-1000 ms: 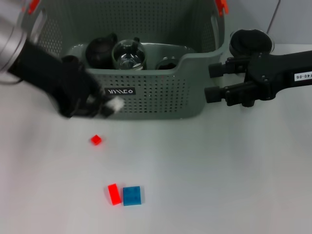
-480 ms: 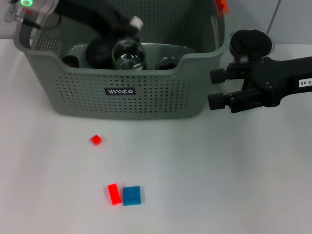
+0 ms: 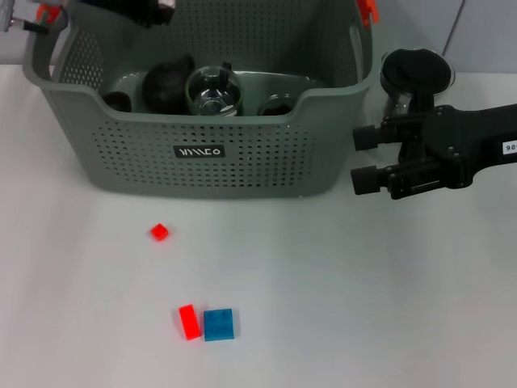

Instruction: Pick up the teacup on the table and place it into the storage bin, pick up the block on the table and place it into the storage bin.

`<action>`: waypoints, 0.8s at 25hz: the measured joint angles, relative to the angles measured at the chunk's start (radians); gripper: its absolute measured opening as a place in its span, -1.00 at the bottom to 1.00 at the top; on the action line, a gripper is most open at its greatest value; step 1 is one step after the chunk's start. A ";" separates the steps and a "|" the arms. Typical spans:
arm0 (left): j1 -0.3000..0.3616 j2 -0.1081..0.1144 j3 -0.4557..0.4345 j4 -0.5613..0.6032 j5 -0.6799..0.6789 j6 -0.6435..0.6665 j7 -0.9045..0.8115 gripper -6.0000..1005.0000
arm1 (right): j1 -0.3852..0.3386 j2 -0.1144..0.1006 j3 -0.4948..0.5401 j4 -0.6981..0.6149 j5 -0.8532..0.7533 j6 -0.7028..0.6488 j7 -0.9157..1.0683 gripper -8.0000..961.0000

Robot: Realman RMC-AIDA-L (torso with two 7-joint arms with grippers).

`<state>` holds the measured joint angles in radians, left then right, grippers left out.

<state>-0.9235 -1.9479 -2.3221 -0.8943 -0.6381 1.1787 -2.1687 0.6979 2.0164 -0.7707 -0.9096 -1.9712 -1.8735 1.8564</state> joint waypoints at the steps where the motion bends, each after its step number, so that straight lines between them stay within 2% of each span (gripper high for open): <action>1: 0.000 0.000 0.000 0.000 0.000 0.000 0.000 -0.66 | 0.000 0.000 -0.002 0.000 0.000 0.000 0.000 0.93; 6: 0.003 -0.004 -0.008 -0.004 0.023 -0.004 -0.026 -0.66 | 0.000 -0.001 -0.005 0.000 0.000 0.002 -0.001 0.93; 11: 0.010 -0.006 0.003 -0.038 0.060 0.005 -0.026 -0.30 | 0.001 -0.001 -0.004 0.000 0.000 0.004 -0.003 0.93; 16: 0.054 -0.016 0.000 -0.230 0.060 0.157 -0.022 0.10 | 0.003 -0.001 0.001 0.002 0.000 0.010 -0.006 0.93; 20: 0.089 -0.029 0.009 -0.402 0.042 0.376 0.003 0.31 | 0.007 -0.001 0.003 0.010 0.003 0.020 -0.009 0.93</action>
<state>-0.8347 -1.9766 -2.3132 -1.2967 -0.5961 1.5550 -2.1653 0.7048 2.0156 -0.7680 -0.8992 -1.9679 -1.8530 1.8472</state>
